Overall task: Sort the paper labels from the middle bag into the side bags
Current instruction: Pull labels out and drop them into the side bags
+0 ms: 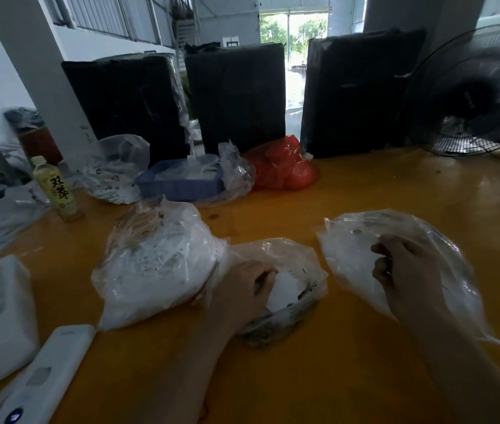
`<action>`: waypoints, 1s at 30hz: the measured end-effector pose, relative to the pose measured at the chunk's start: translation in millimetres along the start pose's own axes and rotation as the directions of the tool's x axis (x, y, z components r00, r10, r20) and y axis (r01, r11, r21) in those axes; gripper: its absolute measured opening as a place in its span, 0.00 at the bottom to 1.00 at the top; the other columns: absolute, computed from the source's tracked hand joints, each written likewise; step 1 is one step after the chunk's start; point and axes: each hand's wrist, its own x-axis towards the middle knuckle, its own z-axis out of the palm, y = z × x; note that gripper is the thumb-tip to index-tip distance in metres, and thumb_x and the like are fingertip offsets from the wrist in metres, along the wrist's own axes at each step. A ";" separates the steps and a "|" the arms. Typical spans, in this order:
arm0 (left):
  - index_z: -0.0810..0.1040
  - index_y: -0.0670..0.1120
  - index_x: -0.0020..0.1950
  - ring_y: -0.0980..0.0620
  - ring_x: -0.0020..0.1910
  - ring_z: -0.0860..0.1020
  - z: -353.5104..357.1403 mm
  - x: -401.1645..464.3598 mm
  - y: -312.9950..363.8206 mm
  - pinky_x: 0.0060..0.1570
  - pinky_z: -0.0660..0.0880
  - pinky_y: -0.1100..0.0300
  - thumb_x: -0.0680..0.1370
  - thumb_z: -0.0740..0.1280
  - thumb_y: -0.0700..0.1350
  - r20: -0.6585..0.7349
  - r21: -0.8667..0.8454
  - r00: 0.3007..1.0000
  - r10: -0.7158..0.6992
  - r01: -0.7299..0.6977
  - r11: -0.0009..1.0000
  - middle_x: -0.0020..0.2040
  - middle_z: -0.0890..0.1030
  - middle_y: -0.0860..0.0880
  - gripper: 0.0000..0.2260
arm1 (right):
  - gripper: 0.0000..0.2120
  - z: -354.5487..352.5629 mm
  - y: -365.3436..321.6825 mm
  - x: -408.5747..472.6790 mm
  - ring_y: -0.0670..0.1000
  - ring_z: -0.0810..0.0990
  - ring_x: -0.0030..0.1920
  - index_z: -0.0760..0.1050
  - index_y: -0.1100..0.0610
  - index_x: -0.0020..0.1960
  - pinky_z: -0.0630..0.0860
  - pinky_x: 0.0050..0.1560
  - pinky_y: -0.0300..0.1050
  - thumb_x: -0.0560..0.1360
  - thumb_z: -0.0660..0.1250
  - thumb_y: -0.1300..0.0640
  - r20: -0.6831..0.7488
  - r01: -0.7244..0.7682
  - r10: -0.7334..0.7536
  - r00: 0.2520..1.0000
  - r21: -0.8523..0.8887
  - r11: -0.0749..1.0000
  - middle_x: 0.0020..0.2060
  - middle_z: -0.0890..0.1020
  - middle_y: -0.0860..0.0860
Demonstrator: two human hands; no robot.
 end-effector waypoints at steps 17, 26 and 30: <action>0.81 0.38 0.59 0.48 0.44 0.87 -19.6 4.6 62.7 0.42 0.84 0.59 0.78 0.74 0.39 0.621 -0.768 0.654 -0.432 0.616 -0.173 0.52 0.87 0.39 0.11 | 0.05 40.5 28.4 -57.2 0.53 0.79 0.35 0.80 0.48 0.48 0.78 0.40 0.55 0.75 0.67 0.48 0.570 0.328 -0.102 0.815 -0.308 0.893 0.36 0.81 0.53; 0.89 0.42 0.44 0.50 0.39 0.86 -24.2 6.9 52.0 0.38 0.84 0.60 0.71 0.75 0.40 0.567 -0.818 0.679 -0.466 0.531 -0.220 0.44 0.87 0.43 0.04 | 0.09 39.2 29.8 -53.1 0.53 0.78 0.35 0.80 0.58 0.51 0.76 0.36 0.45 0.76 0.67 0.54 0.479 0.074 -0.020 0.877 -0.094 0.993 0.45 0.84 0.57; 0.85 0.39 0.51 0.48 0.41 0.88 -27.4 4.2 44.1 0.37 0.84 0.59 0.80 0.71 0.36 0.543 -0.830 0.651 -0.531 0.510 -0.225 0.48 0.88 0.41 0.03 | 0.02 14.7 20.6 -37.1 0.43 0.79 0.35 0.77 0.47 0.51 0.75 0.35 0.39 0.80 0.65 0.52 0.335 0.390 -0.220 0.916 -0.618 0.683 0.42 0.83 0.43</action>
